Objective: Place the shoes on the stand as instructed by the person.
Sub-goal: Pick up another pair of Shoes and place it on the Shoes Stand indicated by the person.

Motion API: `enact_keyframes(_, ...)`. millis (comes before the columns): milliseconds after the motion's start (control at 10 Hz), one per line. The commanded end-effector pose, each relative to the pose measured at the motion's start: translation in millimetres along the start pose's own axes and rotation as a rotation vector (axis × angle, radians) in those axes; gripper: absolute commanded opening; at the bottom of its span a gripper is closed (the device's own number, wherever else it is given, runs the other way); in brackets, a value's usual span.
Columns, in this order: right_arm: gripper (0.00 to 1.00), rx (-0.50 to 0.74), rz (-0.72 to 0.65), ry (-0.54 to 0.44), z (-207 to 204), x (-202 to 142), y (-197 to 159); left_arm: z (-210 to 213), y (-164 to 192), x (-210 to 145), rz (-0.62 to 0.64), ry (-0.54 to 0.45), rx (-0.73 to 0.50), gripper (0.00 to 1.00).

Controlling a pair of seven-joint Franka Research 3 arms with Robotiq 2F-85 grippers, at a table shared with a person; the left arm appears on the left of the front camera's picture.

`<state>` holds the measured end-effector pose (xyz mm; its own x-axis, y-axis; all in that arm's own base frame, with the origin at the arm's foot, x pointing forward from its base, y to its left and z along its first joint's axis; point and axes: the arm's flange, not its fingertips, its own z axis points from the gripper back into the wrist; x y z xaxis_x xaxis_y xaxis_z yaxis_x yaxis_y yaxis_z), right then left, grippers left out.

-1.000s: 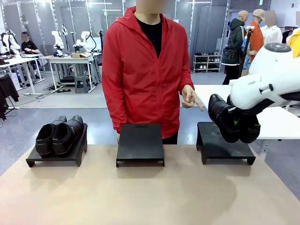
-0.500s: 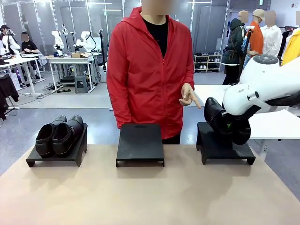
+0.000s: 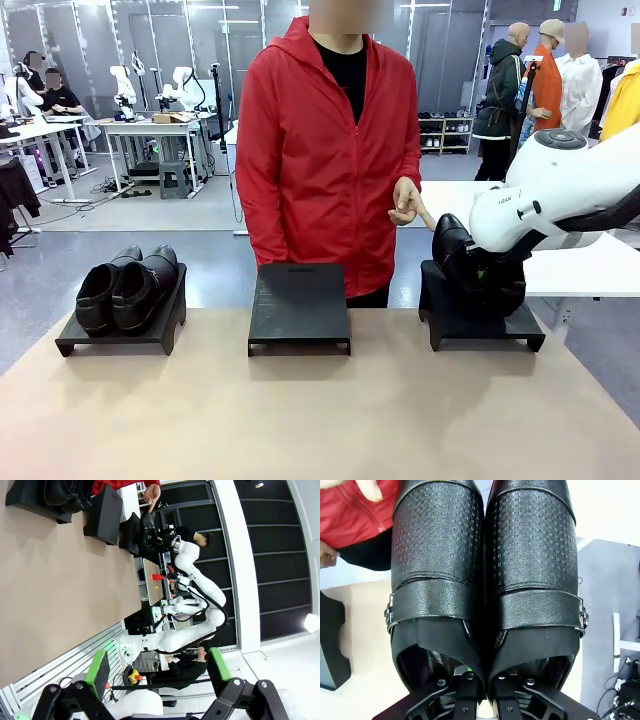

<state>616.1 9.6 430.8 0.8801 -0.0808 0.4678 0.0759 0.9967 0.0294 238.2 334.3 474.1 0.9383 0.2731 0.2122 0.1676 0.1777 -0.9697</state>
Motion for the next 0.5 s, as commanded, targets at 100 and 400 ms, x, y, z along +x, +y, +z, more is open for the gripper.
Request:
enact_keyframes(100,0.07,0.011,-0.025,-0.048,-3.4,7.6,8.3,-0.5,-0.5,-0.9,-0.027,-0.009,-0.012,1.00)
enact_keyframes(400,0.07,0.023,-0.029,-0.033,-8.7,8.9,5.0,-0.5,-0.5,-0.9,-0.027,-0.009,-0.012,1.00)
